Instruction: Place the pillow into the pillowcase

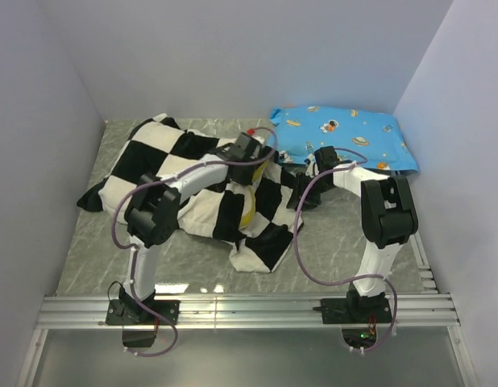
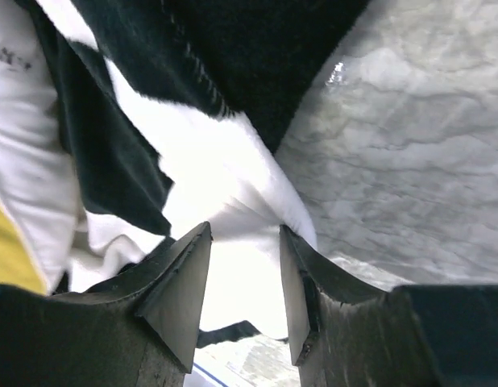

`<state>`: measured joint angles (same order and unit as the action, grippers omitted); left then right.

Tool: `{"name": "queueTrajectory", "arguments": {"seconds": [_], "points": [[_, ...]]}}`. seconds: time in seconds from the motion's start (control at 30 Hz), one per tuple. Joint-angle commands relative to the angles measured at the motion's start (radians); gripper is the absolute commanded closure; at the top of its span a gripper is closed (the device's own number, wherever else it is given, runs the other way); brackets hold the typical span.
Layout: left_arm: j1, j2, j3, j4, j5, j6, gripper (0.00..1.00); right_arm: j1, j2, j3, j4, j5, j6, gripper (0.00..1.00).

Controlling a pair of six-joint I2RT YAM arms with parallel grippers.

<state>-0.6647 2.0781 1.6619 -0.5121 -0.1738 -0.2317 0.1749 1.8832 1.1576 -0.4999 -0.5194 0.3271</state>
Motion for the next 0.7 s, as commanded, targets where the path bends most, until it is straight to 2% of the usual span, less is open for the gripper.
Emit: {"name": "queueTrajectory", "arguments": {"seconds": [0.0, 0.07, 0.13, 0.17, 0.23, 0.27, 0.47, 0.57, 0.67], "points": [[0.19, -0.062, -0.102, -0.071, 0.28, -0.02, 1.0, -0.017, -0.048, 0.027, -0.078, 0.107, -0.063, 0.53], [0.247, -0.172, -0.178, -0.022, 0.45, 0.001, 1.0, -0.017, -0.094, 0.062, -0.077, 0.073, -0.063, 0.55], [0.267, -0.239, -0.201, -0.013, 0.519, 0.015, 1.0, -0.014, -0.14, 0.096, -0.072, -0.009, -0.053, 0.56], [0.277, -0.286, -0.206, -0.016, 0.634, 0.035, 1.0, -0.005, -0.156, 0.131, -0.066, -0.03, -0.025, 0.57], [0.292, -0.32, -0.2, -0.022, 0.735, 0.029, 1.0, 0.014, -0.209, 0.149, -0.008, -0.101, 0.013, 0.59], [0.295, -0.341, -0.194, -0.016, 0.845, 0.02, 1.0, 0.041, -0.237, 0.152, 0.053, -0.113, 0.071, 0.64], [0.298, -0.372, -0.18, 0.02, 0.994, -0.046, 1.0, 0.178, -0.219, 0.194, 0.201, -0.146, 0.28, 0.68], [0.316, -0.377, -0.201, 0.052, 1.024, -0.072, 1.0, 0.224, -0.136, 0.192, 0.247, -0.084, 0.364, 0.65], [0.343, -0.372, -0.215, 0.075, 1.074, -0.099, 1.0, 0.235, -0.056, 0.16, 0.372, -0.021, 0.449, 0.63]]}}
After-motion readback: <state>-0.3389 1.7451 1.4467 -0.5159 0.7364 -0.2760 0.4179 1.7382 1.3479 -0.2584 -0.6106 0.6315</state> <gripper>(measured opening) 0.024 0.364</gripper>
